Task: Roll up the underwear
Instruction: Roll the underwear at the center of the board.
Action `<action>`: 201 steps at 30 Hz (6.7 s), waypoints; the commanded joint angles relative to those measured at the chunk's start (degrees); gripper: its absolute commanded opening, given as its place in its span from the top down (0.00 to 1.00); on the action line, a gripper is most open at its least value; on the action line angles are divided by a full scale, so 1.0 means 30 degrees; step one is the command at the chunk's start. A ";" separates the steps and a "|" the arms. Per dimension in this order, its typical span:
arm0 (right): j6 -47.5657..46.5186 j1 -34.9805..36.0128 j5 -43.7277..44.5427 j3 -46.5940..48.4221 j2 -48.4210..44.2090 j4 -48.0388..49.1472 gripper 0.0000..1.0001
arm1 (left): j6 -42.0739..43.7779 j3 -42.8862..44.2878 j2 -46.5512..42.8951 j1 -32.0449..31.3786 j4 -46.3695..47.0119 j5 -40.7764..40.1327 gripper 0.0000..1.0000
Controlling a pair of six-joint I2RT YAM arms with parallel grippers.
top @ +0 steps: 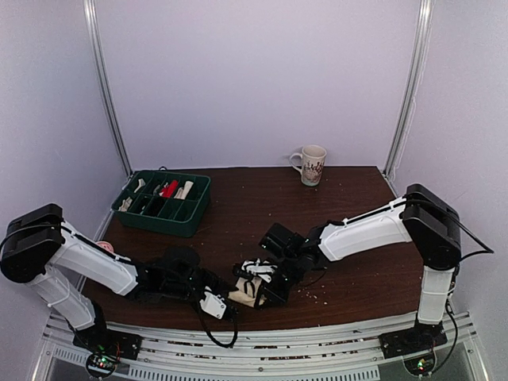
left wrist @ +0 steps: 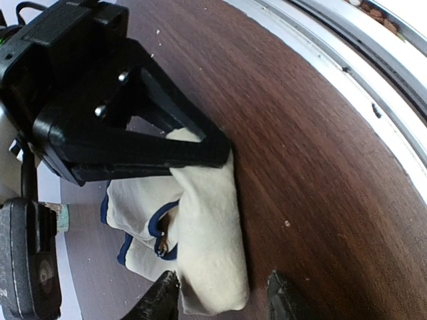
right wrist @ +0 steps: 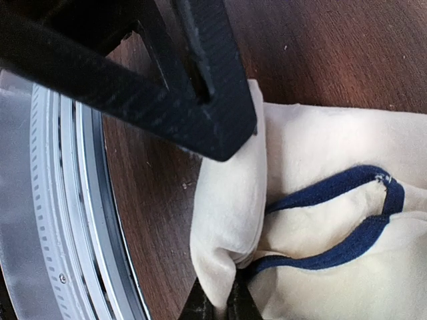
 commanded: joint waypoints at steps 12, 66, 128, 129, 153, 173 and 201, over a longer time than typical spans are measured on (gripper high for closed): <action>0.0202 -0.0428 -0.0122 -0.0901 0.1331 -0.0104 0.97 | 0.0804 0.0251 0.2512 -0.0976 0.2137 -0.2706 0.75; -0.3836 0.9657 2.7493 -0.7064 -0.5808 0.6282 0.29 | -0.4956 2.1131 1.3265 0.3378 -2.5826 0.7953 1.00; 0.1756 0.0518 0.0832 -0.2169 -0.0420 0.1766 1.00 | 0.0229 0.3168 -0.1748 0.1067 -0.4703 0.1441 0.34; 0.1881 0.0503 0.0741 -0.2184 -0.0461 0.1762 1.00 | 0.0221 0.3130 -0.1569 0.0637 -0.4508 0.1083 0.35; 0.2196 -0.0418 0.2809 -0.1740 0.0237 0.0900 0.99 | -0.1378 0.3556 0.3082 -0.1157 -0.1822 -0.2467 0.68; 0.2903 -0.0135 1.1232 -0.7096 -0.9223 0.2197 0.46 | -0.4949 1.2576 0.8274 0.1031 -1.5052 0.5317 1.00; 0.0667 0.9014 2.4437 -0.7889 -0.6524 0.3594 0.36 | -0.4799 2.3727 1.5503 0.2666 -2.7116 0.8367 1.00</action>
